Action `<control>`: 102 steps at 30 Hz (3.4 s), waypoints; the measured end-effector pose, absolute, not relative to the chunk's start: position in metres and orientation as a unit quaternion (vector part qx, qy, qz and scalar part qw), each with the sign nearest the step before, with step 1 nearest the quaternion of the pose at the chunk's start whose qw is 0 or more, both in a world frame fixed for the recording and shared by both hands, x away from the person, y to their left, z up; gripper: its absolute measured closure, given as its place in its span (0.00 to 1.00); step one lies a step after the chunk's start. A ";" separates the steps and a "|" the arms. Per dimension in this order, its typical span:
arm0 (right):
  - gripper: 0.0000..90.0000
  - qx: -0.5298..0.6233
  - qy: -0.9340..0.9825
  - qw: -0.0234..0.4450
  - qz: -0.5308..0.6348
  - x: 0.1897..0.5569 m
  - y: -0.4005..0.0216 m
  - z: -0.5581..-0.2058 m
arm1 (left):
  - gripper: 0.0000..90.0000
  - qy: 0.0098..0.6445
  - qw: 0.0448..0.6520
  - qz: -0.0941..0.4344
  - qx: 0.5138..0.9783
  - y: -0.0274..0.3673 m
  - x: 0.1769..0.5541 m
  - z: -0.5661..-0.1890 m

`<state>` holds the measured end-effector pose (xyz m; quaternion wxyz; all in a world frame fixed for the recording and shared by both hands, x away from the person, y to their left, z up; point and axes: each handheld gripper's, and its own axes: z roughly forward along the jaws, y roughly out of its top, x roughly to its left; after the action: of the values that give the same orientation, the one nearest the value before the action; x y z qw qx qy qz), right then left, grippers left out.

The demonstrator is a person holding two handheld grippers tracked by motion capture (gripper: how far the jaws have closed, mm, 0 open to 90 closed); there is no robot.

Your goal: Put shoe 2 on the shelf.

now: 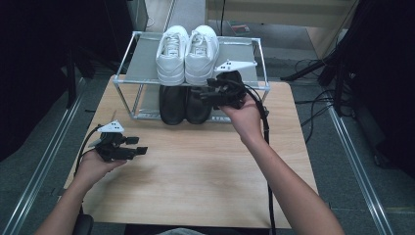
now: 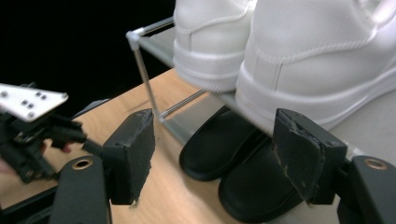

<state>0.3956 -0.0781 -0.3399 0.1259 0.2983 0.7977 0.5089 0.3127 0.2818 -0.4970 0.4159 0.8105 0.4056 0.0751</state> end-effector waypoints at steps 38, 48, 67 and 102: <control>0.28 0.311 0.810 0.103 0.486 0.345 -0.150 -0.444 | 0.41 0.399 0.402 0.071 0.821 0.278 0.313 -0.500; 0.28 0.326 0.801 0.104 0.491 0.332 -0.169 -0.463 | 0.41 0.396 0.400 0.072 0.823 0.277 0.313 -0.500; 0.28 0.345 0.808 0.089 0.469 0.346 -0.184 -0.485 | 0.40 0.373 0.394 0.072 0.837 0.269 0.311 -0.499; 0.28 0.333 0.827 0.090 0.444 0.345 -0.174 -0.491 | 0.40 0.367 0.380 0.060 0.847 0.265 0.312 -0.503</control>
<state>0.3450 -0.1736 -0.4907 0.0899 0.3330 0.8272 0.4436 0.3118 0.2653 -0.5028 0.3796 0.8473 0.3666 0.0599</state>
